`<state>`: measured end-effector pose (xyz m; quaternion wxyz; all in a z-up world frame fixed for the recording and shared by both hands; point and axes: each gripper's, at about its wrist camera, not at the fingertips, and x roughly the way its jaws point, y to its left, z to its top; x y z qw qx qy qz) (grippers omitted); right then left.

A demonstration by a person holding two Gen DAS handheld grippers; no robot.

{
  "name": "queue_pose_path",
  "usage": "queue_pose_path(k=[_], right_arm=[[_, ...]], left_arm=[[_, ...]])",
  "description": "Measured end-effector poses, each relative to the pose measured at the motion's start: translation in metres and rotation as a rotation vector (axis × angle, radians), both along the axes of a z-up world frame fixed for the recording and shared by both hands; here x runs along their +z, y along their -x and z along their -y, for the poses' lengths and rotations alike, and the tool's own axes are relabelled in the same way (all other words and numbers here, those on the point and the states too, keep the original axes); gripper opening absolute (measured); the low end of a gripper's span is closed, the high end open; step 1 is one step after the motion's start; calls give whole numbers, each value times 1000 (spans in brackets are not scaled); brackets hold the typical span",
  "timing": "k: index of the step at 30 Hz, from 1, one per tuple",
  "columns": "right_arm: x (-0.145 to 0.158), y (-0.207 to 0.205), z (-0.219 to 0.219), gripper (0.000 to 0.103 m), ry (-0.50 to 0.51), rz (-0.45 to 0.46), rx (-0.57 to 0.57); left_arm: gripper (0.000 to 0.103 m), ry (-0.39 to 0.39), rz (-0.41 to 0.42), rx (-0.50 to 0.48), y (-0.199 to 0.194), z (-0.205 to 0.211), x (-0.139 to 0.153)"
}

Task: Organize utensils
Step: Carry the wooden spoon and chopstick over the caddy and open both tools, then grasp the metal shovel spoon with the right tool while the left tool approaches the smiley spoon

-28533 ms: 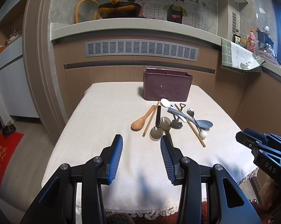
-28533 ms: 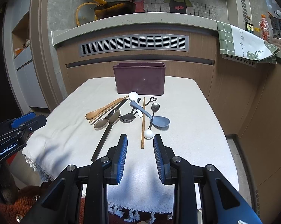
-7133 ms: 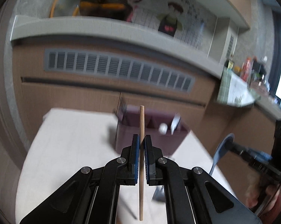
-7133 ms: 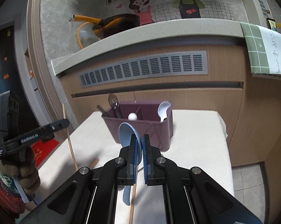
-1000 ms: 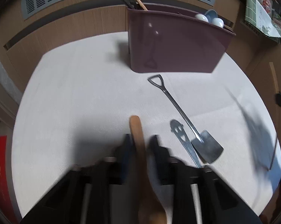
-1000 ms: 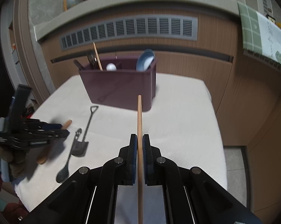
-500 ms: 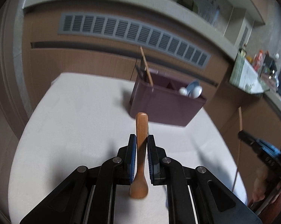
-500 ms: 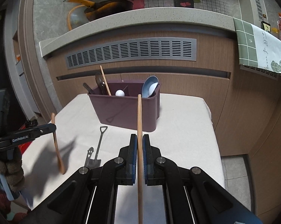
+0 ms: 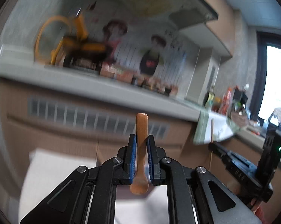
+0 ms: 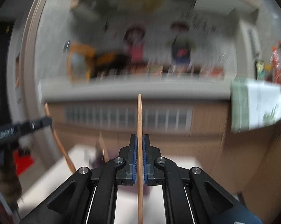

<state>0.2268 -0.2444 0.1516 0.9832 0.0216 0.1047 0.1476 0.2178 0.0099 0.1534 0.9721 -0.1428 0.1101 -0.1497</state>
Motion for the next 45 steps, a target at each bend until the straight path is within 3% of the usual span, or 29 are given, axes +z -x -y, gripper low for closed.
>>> queue_pose_path(k=[2, 4, 10, 14, 18, 26, 31, 36, 41, 45], right_arm=[[25, -17, -2, 5, -51, 85, -28], [33, -33, -3, 5, -79, 113, -41], [8, -69, -5, 5, -185, 72, -4], [-16, -86, -13, 5, -163, 7, -3], [-30, -102, -24, 5, -130, -2, -22], [-59, -133, -40, 5, -135, -71, -41], [-85, -133, -46, 6, -75, -95, -46], [-102, -126, -25, 10, -144, -246, 46], [-99, -77, -6, 12, -70, -225, 34], [-122, -37, -7, 19, 84, -317, 56]], left_arm=[[12, 21, 24, 14, -17, 2, 16], [12, 35, 31, 41, -38, 3, 19], [12, 26, -6, 106, -85, 0, -17], [12, 35, -86, 115, -107, -1, -48], [12, 55, -125, 100, -120, 0, -71], [12, 78, -155, 80, -135, 2, -89], [14, 126, -210, 38, -142, -4, -105], [38, 125, -171, 71, -123, -13, -108], [38, 74, -211, 96, -80, -24, -108], [38, -26, -335, 202, -34, -28, -131]])
